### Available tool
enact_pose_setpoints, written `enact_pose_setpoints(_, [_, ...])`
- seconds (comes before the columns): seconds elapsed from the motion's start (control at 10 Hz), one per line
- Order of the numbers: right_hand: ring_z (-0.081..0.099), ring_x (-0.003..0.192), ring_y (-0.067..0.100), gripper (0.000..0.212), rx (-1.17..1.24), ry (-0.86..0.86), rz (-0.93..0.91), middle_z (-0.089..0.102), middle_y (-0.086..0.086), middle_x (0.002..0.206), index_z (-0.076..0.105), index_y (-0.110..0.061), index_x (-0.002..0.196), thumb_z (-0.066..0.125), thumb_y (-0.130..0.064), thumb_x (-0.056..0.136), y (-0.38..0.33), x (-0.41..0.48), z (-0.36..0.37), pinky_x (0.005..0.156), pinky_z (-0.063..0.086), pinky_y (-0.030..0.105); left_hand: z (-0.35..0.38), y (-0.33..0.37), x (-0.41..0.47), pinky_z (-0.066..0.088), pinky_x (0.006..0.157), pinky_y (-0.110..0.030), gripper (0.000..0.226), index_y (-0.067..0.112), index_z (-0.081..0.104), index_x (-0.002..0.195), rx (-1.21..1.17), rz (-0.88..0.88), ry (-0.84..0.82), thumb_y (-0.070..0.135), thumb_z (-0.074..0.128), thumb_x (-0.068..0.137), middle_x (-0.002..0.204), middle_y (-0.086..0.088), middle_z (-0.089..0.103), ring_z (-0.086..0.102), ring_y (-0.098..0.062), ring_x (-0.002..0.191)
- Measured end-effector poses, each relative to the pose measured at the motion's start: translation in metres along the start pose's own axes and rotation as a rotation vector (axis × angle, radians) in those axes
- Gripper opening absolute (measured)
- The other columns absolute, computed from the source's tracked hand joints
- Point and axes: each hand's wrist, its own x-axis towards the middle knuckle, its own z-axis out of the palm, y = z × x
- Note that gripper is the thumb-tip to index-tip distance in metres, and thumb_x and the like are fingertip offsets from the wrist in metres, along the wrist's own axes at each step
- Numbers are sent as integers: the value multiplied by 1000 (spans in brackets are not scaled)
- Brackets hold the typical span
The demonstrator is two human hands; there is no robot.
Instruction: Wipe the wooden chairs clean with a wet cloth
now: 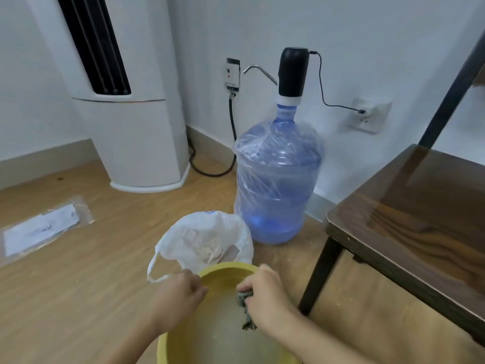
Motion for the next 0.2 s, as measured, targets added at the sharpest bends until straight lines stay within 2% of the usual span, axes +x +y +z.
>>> enact_pose_setpoints(0.1, [53, 97, 16, 35, 66, -51, 76, 55, -5, 102, 74, -14, 115, 52, 0, 92, 25, 5, 30, 93, 48, 24, 20, 0, -1, 38, 50, -20, 36, 12, 52, 70, 147, -8, -106, 43, 51, 86, 72, 1, 55, 50, -11, 57])
enact_pose_setpoints(0.2, [57, 121, 19, 40, 71, -61, 192, 54, 2, 135, 73, -19, 121, 53, 3, 94, 34, 10, 48, 101, 48, 25, 42, -5, 4, 55, 72, -29, 13, 28, 60, 73, 106, 0, -219, 40, 57, 75, 83, 7, 69, 64, -9, 78])
